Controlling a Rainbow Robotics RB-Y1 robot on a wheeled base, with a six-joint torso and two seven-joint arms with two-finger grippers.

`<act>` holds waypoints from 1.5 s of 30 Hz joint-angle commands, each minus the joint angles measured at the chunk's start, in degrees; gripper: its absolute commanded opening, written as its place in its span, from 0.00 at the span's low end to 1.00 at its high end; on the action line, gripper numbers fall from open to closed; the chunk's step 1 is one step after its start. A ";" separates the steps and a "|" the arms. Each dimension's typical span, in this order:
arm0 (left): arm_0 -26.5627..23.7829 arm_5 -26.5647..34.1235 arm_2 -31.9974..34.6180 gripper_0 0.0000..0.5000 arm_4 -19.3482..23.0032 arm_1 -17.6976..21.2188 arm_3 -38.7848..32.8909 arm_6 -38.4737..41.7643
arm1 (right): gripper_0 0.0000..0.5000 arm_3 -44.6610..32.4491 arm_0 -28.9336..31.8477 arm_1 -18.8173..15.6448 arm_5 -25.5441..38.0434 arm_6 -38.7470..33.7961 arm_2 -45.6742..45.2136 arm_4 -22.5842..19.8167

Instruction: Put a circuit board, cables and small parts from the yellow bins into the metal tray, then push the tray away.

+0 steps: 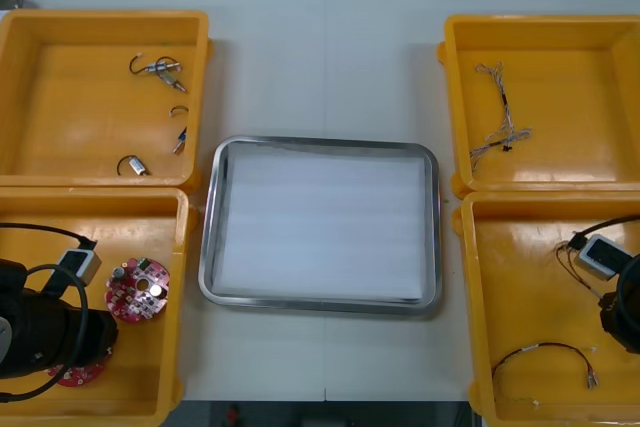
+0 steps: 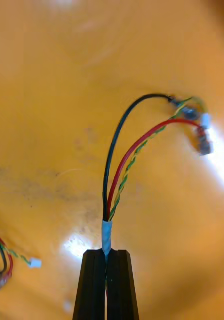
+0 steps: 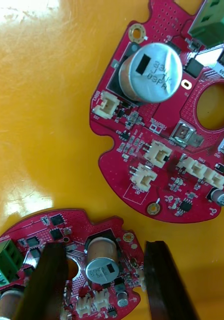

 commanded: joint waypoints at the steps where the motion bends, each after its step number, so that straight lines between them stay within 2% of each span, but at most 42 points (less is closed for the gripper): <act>1: 0.78 -0.85 -0.76 0.00 -0.27 1.71 0.06 6.73 | 0.00 -6.48 0.28 -1.65 5.89 -1.90 -8.79 -4.32; 8: 0.70 -0.32 0.56 0.00 -0.09 1.80 -0.73 6.29 | 0.00 -10.70 0.19 -1.65 12.13 -3.13 -16.61 -11.88; 11: 0.70 4.34 3.72 0.00 0.78 1.80 -3.90 6.11 | 0.00 -12.28 -0.51 -1.65 15.29 -3.83 -19.60 -15.40; 12: 0.70 4.34 3.72 0.00 0.78 1.80 -3.90 6.11 | 0.00 -12.28 -0.51 -1.65 15.29 -3.83 -19.60 -15.40; 14: 0.61 9.17 6.80 0.00 2.01 1.80 -7.68 6.11 | 0.00 -13.69 -1.83 -1.65 18.37 -4.45 -21.45 -17.42; 18: 0.35 13.30 10.23 0.00 4.92 1.89 -10.75 6.20 | 0.00 -15.45 -3.06 -1.65 21.18 -4.88 -22.41 -18.03; 20: -0.62 17.70 13.39 0.00 7.38 2.06 -13.48 6.03 | 0.00 -17.38 -5.08 -1.65 23.91 -5.41 -22.50 -18.21; 24: -3.61 24.46 16.82 0.00 10.63 2.77 -16.73 6.03 | 0.00 -19.75 -8.86 -1.65 27.60 -6.12 -21.97 -18.30; 27: -8.09 29.30 17.08 0.00 13.79 4.52 -18.58 6.47 | 0.00 -21.16 -12.64 -1.65 31.29 -7.17 -21.10 -18.30; 31: -13.54 29.96 15.24 0.00 16.78 6.11 -18.66 6.47 | 0.00 -22.39 -15.19 -1.65 33.49 -9.28 -20.57 -17.51; 32: -16.35 29.96 13.65 0.00 17.48 6.72 -18.58 6.38 | 0.00 -22.39 -16.07 -1.65 33.84 -11.13 -19.07 -17.59; 34: -18.29 29.96 12.25 0.00 17.66 6.99 -18.66 6.38 | 0.00 -22.48 -16.51 -1.65 34.19 -12.36 -18.20 -17.42; 35: -21.36 29.96 9.70 0.00 17.66 7.25 -18.66 6.38 | 0.00 -23.01 -17.12 -1.74 34.45 -13.67 -17.23 -16.71; 37: -24.26 29.96 6.62 0.00 17.66 7.34 -18.49 6.47 | 0.00 -24.06 -17.65 -1.92 34.80 -14.47 -16.17 -15.40; 38: -24.26 29.96 6.62 0.00 17.66 7.34 -18.49 6.47 | 0.00 -24.06 -17.65 -1.92 34.80 -14.47 -16.17 -15.40; 41: -31.12 29.96 -1.38 0.00 16.69 7.34 -17.61 6.99 | 0.00 -24.85 -19.93 -2.09 35.33 -14.73 -12.66 -13.37; 44: -35.07 29.96 -5.68 0.00 16.17 7.25 -16.47 7.26 | 0.00 -24.59 -21.16 -2.09 35.68 -14.99 -10.64 -13.20; 45: -38.06 29.96 -8.93 0.00 16.08 6.99 -15.41 7.52 | 0.00 -24.59 -22.13 -2.09 36.03 -15.08 -9.49 -13.20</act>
